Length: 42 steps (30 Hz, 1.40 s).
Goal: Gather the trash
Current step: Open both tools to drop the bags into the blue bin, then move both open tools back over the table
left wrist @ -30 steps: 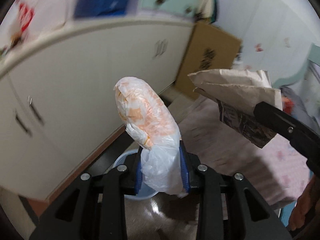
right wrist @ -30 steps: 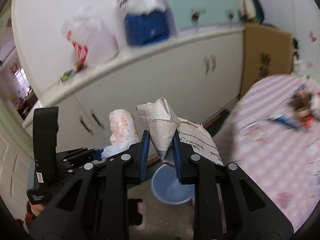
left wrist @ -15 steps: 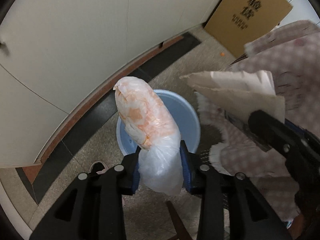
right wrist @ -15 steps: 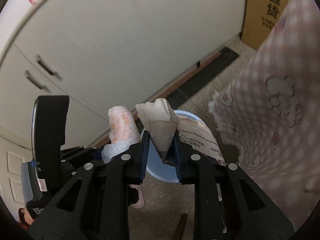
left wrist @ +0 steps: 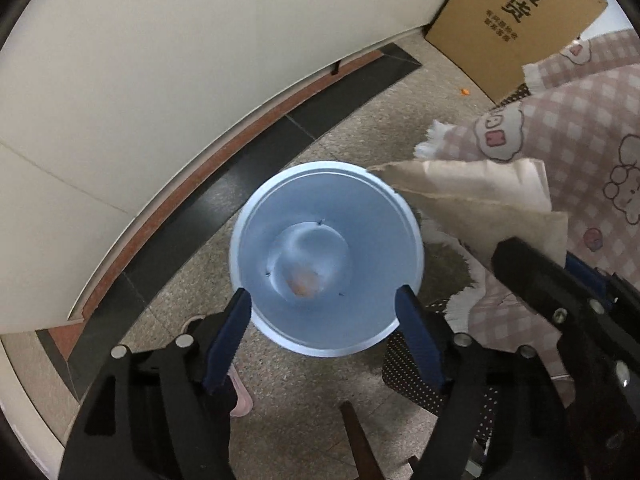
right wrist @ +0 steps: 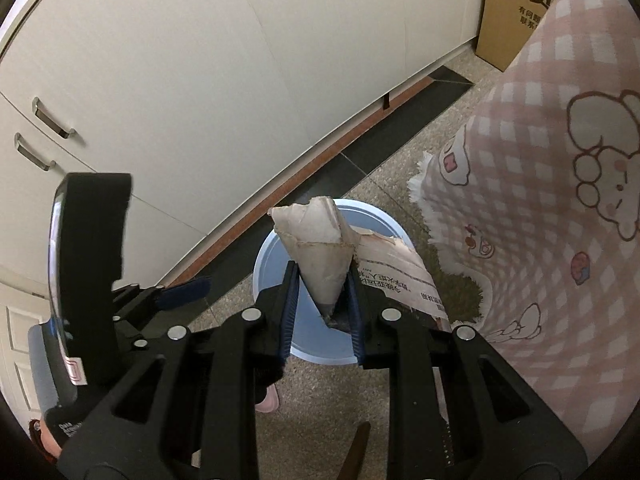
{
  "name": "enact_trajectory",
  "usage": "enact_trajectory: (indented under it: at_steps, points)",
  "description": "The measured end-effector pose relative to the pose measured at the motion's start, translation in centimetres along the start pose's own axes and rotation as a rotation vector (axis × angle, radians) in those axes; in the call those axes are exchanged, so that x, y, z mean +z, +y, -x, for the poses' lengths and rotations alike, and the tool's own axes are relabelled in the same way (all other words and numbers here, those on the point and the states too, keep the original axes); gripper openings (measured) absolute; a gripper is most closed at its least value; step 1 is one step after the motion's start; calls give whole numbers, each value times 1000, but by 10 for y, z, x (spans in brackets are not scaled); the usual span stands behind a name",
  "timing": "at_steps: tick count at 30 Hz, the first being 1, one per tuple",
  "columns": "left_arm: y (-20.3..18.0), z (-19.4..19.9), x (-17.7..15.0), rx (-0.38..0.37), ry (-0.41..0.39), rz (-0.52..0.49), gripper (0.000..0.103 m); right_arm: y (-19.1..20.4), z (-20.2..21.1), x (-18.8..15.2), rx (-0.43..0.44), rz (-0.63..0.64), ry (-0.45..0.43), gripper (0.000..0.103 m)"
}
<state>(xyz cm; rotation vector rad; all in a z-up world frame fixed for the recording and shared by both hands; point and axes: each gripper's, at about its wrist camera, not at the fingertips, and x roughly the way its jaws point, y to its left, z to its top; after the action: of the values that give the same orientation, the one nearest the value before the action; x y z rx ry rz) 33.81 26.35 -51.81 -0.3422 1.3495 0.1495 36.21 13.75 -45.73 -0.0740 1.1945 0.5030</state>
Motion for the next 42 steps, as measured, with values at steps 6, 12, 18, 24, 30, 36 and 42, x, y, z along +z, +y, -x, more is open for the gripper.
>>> enact_trajectory:
  at_steps: [6,12,18,24,30,36,42]
  points:
    - [22,8,-6,40,-11,71,74,4,-22,2,9,9,13,23]
    - [41,19,-9,78,-30,117,74,16,-22,5,24,33,-5,24]
    - [50,32,-9,86,-52,139,74,25,-5,11,7,44,-65,52]
    - [47,52,-9,79,-85,145,74,36,30,14,-18,80,-119,53]
    - [40,102,-14,55,-178,156,74,47,84,9,-78,121,-219,55]
    - [20,173,-25,37,-320,137,74,50,149,1,-108,124,-322,57]
    - [-15,241,-43,24,-458,87,77,38,224,-11,-124,85,-432,60]
